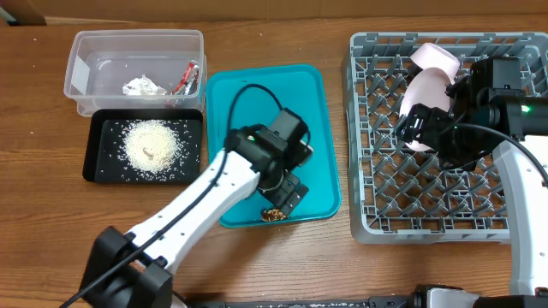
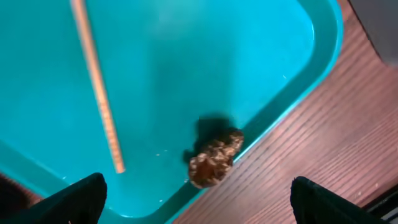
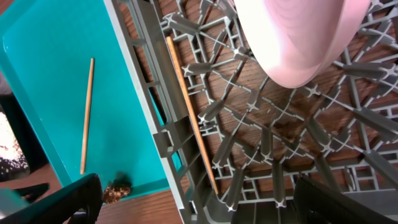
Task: Sort waste into correct bins and load items into the dishwasher
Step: 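Reach the left gripper to the brown food scrap and grasp it, then carry the scrap left and drop it onto the rice on the black tray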
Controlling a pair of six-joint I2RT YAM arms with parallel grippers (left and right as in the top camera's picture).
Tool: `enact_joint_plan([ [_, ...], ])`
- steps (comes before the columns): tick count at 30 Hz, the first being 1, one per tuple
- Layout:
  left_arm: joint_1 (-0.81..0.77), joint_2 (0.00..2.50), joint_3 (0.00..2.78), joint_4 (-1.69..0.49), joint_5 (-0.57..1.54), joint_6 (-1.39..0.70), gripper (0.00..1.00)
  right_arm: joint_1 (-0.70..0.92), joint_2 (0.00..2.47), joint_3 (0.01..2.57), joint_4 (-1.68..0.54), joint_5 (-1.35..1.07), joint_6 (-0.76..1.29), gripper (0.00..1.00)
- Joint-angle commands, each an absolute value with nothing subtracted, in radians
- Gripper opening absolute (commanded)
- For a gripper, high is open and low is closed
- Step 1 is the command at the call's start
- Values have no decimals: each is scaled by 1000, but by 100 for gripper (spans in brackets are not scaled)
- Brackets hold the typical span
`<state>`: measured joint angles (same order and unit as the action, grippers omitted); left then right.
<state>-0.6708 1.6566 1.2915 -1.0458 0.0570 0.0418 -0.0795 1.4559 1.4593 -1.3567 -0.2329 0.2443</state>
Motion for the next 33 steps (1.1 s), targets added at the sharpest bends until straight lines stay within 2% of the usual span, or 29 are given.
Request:
enact_joint_plan([
  [1, -708, 1727, 1293, -1047, 60, 83, 96, -85, 1450, 1479, -1357, -245, 236, 100],
  [5, -720, 1821, 1293, -1066, 59, 82, 91, -85, 1450, 1479, -1359, -245, 236, 100],
  [12, -720, 1911, 1293, -1070, 42, 43, 68, -85, 1450, 1479, -1362, -245, 236, 100],
  [16, -720, 1921, 1293, -1070, 46, 37, 72, -85, 1450, 1479, -1368, -245, 236, 100],
  [21, -720, 1952, 1290, -1069, 45, 29, 70, -85, 1450, 1479, -1371, -245, 236, 100],
  [22, -720, 1959, 1290, -1069, 45, 29, 67, -85, 1450, 1479, -1371, -245, 236, 100],
  [25, -720, 1969, 1290, -1069, 41, 22, 44, -85, 1450, 1479, -1371, -245, 236, 100],
  [28, -720, 1969, 1291, -1069, 41, 22, 33, -85, 1450, 1479, -1371, -245, 236, 100],
  [30, -715, 1967, 1295, -1073, 41, 18, 14, -85, 1450, 1479, -1373, -245, 236, 100],
  [33, -694, 1967, 1332, -1113, -21, -43, 9, -85, 1450, 1479, -1377, -245, 236, 100],
])
